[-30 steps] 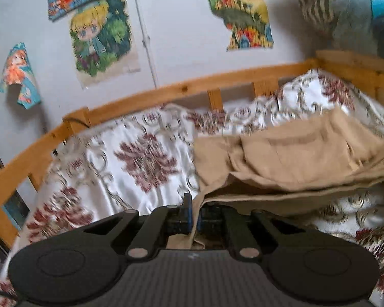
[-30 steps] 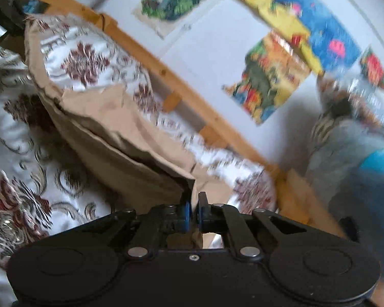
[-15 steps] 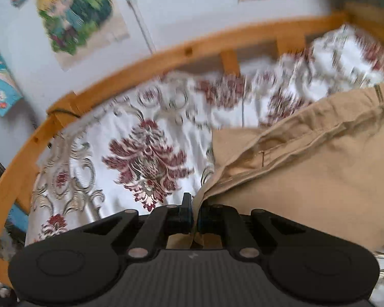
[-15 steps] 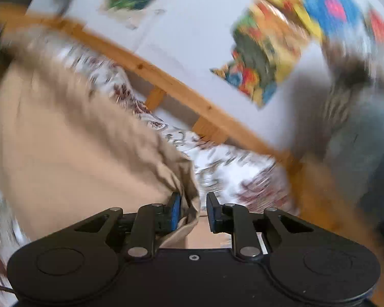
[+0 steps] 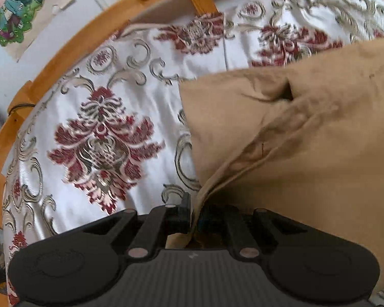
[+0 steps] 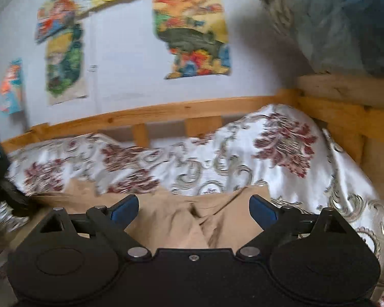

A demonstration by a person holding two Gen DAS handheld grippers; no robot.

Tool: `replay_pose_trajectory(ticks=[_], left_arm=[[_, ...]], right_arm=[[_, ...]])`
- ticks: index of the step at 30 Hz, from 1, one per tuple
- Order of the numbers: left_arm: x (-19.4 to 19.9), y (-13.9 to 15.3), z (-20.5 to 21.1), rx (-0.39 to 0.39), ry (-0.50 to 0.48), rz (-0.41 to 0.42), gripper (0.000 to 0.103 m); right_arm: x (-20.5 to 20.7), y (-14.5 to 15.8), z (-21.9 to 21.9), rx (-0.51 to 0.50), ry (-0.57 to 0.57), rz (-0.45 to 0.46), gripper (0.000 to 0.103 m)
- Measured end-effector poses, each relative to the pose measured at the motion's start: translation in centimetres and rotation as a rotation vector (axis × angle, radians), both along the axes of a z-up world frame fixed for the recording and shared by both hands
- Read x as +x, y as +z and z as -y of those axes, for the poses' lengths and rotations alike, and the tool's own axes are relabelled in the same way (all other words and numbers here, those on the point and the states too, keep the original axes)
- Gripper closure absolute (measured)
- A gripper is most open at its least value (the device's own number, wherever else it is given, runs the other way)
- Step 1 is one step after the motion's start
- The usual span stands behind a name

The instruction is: Fold large clothes

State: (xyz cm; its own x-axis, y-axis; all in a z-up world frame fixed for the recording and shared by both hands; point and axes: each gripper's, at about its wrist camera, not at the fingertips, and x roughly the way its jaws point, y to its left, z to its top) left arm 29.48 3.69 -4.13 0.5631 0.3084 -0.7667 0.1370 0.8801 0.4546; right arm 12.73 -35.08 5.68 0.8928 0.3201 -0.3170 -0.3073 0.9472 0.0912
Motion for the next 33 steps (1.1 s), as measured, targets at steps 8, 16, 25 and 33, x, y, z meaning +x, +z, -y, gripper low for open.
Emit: replay_pose_trajectory(ticks=[8,16,25,33], left_arm=[[1.8,3.4,0.1,-0.109,0.082,0.141,0.095],[3.7,3.0,1.8,-0.069,0.126,0.213,0.095],[5.3,0.6,-0.2,-0.085,0.155,0.062,0.025],[1.0,6.1,-6.5,-0.264,0.185,0.188,0.0]], right_arm=[[-2.1,-2.5,-2.1,-0.307,0.29,0.055,0.001],[0.1,-3.3,1.9,-0.217,-0.081,0.023,0.078],[3.5,-6.9,5.3,-0.138,-0.345,-0.179,0.067],[3.7,-6.9,5.2,-0.162,-0.404,-0.154,0.014]])
